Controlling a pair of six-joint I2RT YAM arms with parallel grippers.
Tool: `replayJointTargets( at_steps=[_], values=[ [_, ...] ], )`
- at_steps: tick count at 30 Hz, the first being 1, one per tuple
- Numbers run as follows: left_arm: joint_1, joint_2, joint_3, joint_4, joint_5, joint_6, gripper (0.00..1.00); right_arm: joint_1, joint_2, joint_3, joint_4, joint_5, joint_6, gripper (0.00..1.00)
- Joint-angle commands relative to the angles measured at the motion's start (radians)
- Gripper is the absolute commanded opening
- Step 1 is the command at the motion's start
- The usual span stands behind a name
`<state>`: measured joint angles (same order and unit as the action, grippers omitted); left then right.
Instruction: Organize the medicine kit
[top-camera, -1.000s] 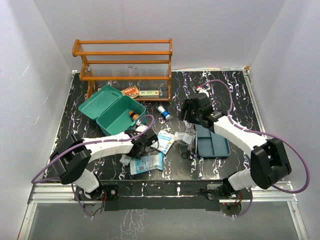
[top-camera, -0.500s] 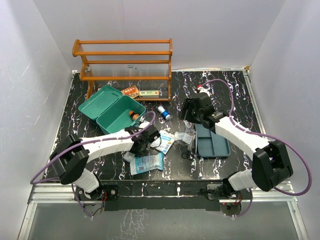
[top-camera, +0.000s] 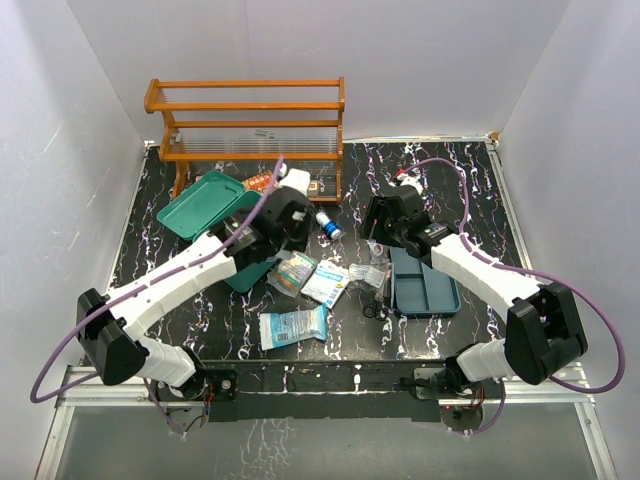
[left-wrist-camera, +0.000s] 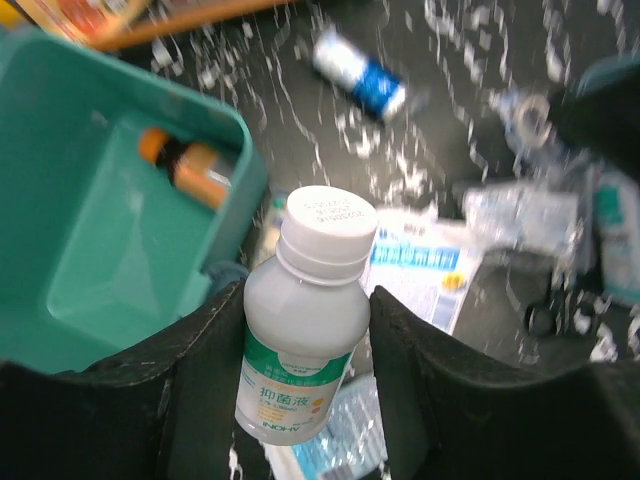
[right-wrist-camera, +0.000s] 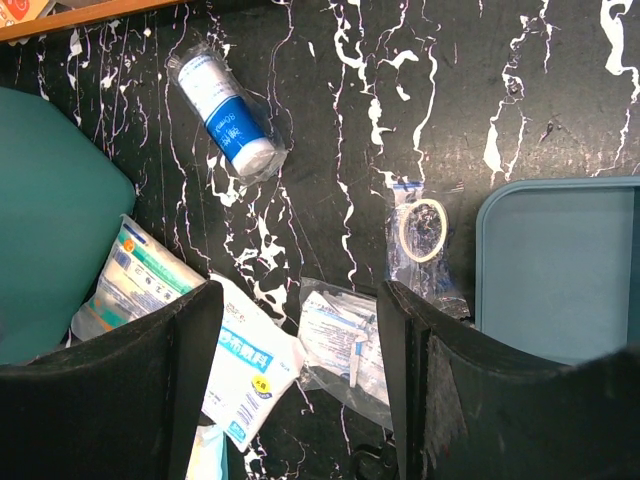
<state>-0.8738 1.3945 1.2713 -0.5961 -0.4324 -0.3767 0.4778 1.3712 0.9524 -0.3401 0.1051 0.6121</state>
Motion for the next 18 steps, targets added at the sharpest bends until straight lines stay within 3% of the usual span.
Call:
replayJointTargets(
  at_steps=[1,7,15,18],
  values=[
    [0.082,-0.031,0.121,0.054,-0.012,0.04,0.34,0.003,-0.029,0.019,0.024,0.037,0.008,0.6],
    [0.207,-0.076,0.135,0.098,-0.019,-0.117,0.33,0.003,-0.008,0.047,0.011,0.06,-0.003,0.61],
    [0.352,-0.193,-0.057,0.139,-0.046,-0.551,0.34,0.004,0.064,0.149,-0.058,0.032,-0.018,0.61],
    [0.389,-0.213,-0.129,0.178,-0.037,-0.645,0.35,0.003,0.087,0.172,-0.089,0.033,-0.025,0.6]
  ],
)
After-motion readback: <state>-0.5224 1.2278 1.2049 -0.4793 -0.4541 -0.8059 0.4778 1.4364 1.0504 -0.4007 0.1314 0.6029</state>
